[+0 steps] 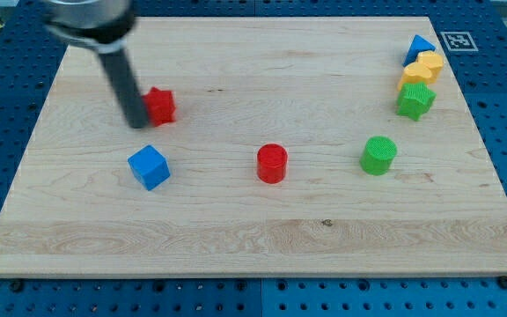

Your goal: Move the red star parallel to the green circle

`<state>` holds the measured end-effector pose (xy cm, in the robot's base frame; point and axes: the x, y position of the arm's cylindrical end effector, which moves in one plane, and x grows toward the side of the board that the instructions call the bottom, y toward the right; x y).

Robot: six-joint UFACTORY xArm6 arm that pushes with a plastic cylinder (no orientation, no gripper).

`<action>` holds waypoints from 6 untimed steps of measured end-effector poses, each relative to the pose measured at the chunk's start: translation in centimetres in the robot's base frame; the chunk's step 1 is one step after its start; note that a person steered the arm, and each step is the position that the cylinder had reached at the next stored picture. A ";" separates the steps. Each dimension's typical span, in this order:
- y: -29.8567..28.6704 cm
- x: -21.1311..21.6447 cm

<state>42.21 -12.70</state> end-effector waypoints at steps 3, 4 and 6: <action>-3.0 -2.7; 1.8 -3.4; 16.8 -3.4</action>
